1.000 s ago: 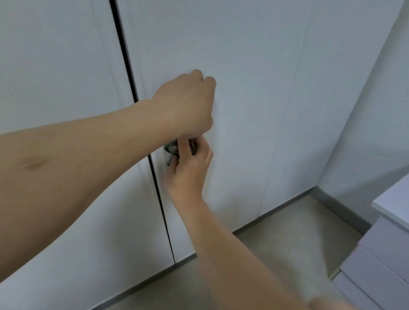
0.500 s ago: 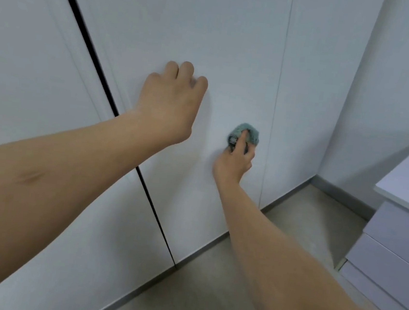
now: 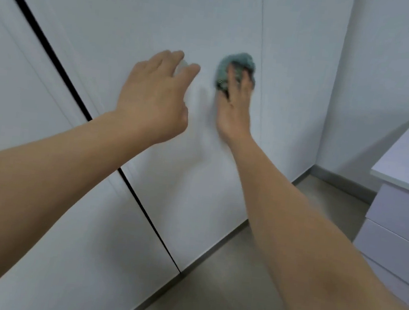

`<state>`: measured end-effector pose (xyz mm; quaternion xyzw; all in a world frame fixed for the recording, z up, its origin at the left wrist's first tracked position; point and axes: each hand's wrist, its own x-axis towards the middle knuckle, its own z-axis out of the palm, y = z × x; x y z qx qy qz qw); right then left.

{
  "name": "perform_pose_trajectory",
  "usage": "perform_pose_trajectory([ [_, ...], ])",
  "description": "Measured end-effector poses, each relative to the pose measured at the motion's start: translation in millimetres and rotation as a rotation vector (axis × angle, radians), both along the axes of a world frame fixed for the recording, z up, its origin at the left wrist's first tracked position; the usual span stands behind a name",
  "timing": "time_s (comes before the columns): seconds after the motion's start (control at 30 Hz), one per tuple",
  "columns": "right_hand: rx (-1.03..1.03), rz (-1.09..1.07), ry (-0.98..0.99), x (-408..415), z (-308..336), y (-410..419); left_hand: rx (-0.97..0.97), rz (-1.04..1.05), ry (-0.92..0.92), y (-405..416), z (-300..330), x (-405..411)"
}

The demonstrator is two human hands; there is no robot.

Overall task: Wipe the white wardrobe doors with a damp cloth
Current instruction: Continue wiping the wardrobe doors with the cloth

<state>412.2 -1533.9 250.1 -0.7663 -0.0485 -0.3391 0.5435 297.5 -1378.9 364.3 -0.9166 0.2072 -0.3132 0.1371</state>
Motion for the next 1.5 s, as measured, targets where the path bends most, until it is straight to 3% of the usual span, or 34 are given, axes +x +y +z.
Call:
perform_pose_trajectory([
  [0.2, 0.349, 0.040, 0.435, 7, -115, -29, 0.454, 0.253, 0.009, 8, -16, 7],
  [0.33, 0.526, 0.030, 0.566, -23, -136, 25, 0.529, 0.299, 0.002, 8, -21, 7],
  [0.43, 0.429, 0.036, 0.433, -65, -113, 88, 0.515, 0.293, 0.021, 8, -19, 4],
  [0.53, 0.140, 0.081, 0.066, -96, -78, 127, 0.431, 0.224, 0.082, 4, -14, 0],
  [0.63, -0.122, 0.049, -0.196, -67, -34, 114, 0.365, 0.106, 0.084, 5, -13, -8],
  [0.7, -0.215, -0.035, -0.161, -40, -12, 90, 0.347, 0.095, 0.068, 8, -13, -12],
  [0.83, 0.049, 0.081, 0.097, -36, -12, 36, 0.359, 0.159, 0.083, 17, -11, -19],
  [0.9, 0.072, 0.086, 0.153, -49, -18, 37, 0.363, 0.124, 0.090, 20, -7, -22],
  [0.97, -0.013, 0.064, 0.106, -61, -16, 66, 0.371, 0.087, 0.110, 23, -3, -25],
  [1.1, -0.338, 0.033, -0.230, -92, -26, 129, 0.221, -0.037, 0.122, 22, -4, -27],
  [1.27, -0.519, 0.141, -0.537, -107, -96, 131, 0.202, 0.061, 0.183, 11, -24, -32],
  [1.37, -0.657, 0.157, -0.504, -89, -136, 110, 0.322, 0.204, 0.181, 23, -35, -34],
  [1.5, -0.459, 0.131, -0.255, -75, -164, 79, 0.587, 0.372, 0.124, 48, -56, -37],
])
